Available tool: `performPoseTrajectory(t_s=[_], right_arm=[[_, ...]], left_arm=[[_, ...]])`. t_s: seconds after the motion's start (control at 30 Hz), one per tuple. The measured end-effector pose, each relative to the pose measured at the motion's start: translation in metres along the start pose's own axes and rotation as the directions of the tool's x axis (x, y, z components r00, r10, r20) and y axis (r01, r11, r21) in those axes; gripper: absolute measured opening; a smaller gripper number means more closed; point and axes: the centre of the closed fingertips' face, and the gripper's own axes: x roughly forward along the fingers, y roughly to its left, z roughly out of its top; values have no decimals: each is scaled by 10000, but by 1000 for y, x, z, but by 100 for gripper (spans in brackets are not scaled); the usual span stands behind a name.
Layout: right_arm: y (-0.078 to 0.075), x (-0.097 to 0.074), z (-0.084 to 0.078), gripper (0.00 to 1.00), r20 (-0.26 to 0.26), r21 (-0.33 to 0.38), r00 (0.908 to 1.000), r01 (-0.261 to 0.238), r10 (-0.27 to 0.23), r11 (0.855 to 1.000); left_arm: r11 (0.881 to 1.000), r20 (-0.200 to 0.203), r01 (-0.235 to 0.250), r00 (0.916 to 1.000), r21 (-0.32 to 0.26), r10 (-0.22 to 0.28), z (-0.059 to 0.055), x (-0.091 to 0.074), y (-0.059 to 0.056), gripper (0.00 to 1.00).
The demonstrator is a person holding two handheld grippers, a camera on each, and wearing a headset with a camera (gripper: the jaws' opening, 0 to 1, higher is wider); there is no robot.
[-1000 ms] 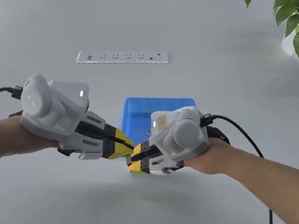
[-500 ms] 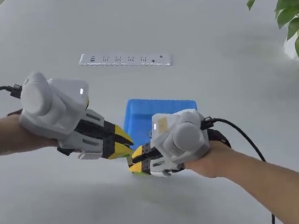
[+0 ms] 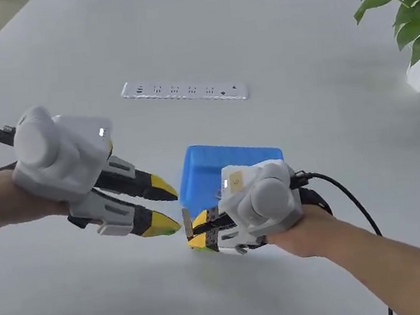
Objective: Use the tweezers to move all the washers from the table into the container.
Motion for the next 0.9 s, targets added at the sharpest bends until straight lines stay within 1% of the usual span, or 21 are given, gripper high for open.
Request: performPoseTrajectory(t_s=[0.1,0.13,0.27,0.33,0.43,0.53,0.63,0.73,0.8,0.9], right_arm=[[0,-5,4,7,43,-21,10000,49,-49,10000],[0,-7,6,7,75,-29,9999,79,-78,10000],[-3,-17,14,7,246,72,9995,203,-205,9998],[-4,-21,15,7,252,36,9994,237,-238,9997],[-7,-29,20,7,322,9,9990,322,-322,9995],[-10,-35,26,7,374,-31,9987,355,-354,9994],[-15,-44,34,7,459,-158,9982,400,-392,9991],[-22,-51,40,7,581,-209,9971,503,-490,9985],[-26,-55,44,7,629,-227,9967,530,-515,9983],[-32,-60,48,7,737,-232,9957,573,-554,9981]], left_arm=[[9998,15,-104,9999,-160,104,-4,-4,-3,37],[9990,48,-184,9998,-402,186,-5,-6,-4,38],[9975,328,-353,9988,-615,373,-6,-10,-9,45],[9962,384,-513,9978,-701,541,-6,-11,-11,49],[9927,587,-757,9949,-943,815,-7,-14,-12,58],[9904,702,-910,9926,-1040,986,-7,-16,-13,62],[9859,871,-1141,9883,-1228,1252,-6,-18,-13,68],[9821,924,-1260,9859,-1398,1396,-5,-19,-13,71],[9802,1101,-1333,9825,-1465,1501,-2,-19,-14,73],[9761,1251,-1460,9780,-1608,1669,-1,-20,-14,77]])
